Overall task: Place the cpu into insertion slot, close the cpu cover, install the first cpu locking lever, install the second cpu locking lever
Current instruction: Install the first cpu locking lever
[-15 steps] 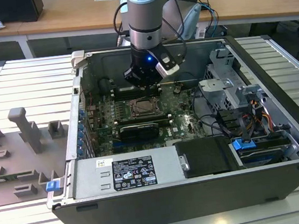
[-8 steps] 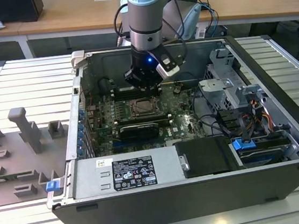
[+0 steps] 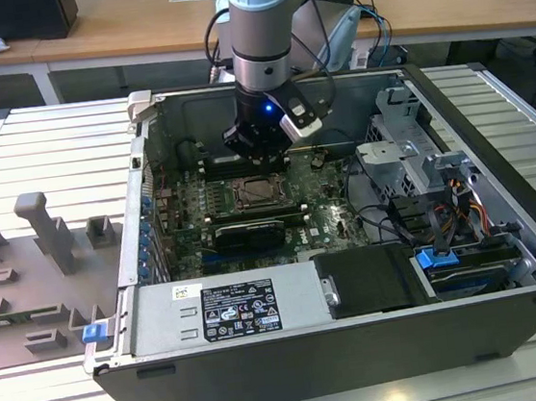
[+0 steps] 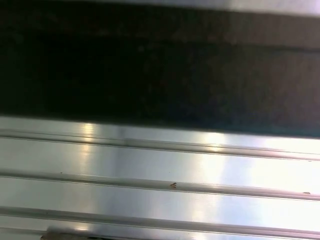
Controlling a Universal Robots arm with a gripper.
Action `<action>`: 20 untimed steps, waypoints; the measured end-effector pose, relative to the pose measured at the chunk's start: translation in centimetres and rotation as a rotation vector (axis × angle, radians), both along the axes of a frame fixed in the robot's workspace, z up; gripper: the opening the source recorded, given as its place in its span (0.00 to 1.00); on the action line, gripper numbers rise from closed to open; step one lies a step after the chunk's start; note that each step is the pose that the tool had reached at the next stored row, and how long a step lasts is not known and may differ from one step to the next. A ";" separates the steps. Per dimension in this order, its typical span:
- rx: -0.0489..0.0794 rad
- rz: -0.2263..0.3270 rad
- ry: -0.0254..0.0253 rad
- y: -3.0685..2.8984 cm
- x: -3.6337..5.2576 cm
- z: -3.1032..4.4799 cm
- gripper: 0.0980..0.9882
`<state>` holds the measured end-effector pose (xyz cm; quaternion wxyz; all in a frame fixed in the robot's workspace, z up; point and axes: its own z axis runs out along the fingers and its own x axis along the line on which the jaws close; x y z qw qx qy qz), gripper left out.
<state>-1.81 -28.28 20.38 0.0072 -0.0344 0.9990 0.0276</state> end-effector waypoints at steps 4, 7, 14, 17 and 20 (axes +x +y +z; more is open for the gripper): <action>-0.001 0.000 -0.0001 0.00 0.01 -0.20 0.01; -0.001 0.000 0.0001 0.00 0.01 -0.23 0.01; -0.001 0.000 -0.0001 0.01 0.02 1.24 0.01; -0.001 0.000 0.0000 -0.11 0.02 1.25 0.01; -0.001 0.000 -0.0001 -0.23 0.02 1.25 0.01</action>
